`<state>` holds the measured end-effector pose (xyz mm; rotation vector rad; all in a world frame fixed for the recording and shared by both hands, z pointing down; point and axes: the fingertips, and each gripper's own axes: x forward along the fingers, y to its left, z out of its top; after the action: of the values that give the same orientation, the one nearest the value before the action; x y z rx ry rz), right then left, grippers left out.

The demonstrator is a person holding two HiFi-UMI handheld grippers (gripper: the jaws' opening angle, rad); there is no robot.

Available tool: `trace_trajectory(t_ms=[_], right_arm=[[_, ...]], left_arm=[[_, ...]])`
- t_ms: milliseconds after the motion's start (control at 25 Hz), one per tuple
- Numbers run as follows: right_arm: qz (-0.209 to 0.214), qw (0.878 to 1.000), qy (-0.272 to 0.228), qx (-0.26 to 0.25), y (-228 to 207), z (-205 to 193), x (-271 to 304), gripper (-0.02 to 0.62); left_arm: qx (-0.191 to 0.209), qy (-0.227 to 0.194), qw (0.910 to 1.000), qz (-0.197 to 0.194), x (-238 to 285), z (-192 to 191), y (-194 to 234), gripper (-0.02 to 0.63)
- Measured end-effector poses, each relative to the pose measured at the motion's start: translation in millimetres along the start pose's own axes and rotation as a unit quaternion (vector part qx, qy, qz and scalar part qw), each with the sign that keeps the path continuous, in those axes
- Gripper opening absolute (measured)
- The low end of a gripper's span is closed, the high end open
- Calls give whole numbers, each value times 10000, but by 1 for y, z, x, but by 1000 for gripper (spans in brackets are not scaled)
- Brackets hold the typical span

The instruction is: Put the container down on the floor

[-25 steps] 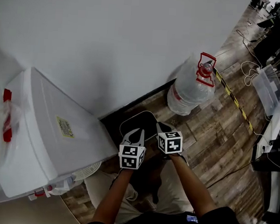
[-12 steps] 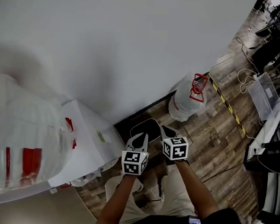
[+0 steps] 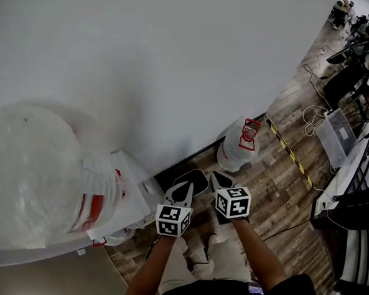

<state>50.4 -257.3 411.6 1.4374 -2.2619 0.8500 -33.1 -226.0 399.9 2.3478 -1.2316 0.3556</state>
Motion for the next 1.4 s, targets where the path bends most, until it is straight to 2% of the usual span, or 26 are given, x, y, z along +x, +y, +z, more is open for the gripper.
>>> trace_trajectory(t_ms=[280, 440, 680, 800, 1160, 1400], right_arm=[[83, 9996, -233, -154, 18, 52, -54, 28], [171, 9987, -421, -219, 24, 76, -81, 28], [373, 9965, -723, -190, 24, 100, -124, 29], [501, 9944, -900, -251, 24, 108, -138, 29], [865, 9843, -1317, -789, 31, 132, -192, 29], [1097, 9760, -1597, -994, 46, 137, -222, 29]], left_arm=[[5, -250, 9992, -303, -29, 68, -36, 17], [192, -350, 9985, -378, -43, 94, -54, 17], [379, -773, 9962, -153, -68, 128, -85, 17], [479, -957, 9942, -121, -77, 136, -101, 17], [388, -1508, 9877, 123, -107, 155, -150, 17], [416, -1736, 9832, 376, -129, 155, -174, 17]])
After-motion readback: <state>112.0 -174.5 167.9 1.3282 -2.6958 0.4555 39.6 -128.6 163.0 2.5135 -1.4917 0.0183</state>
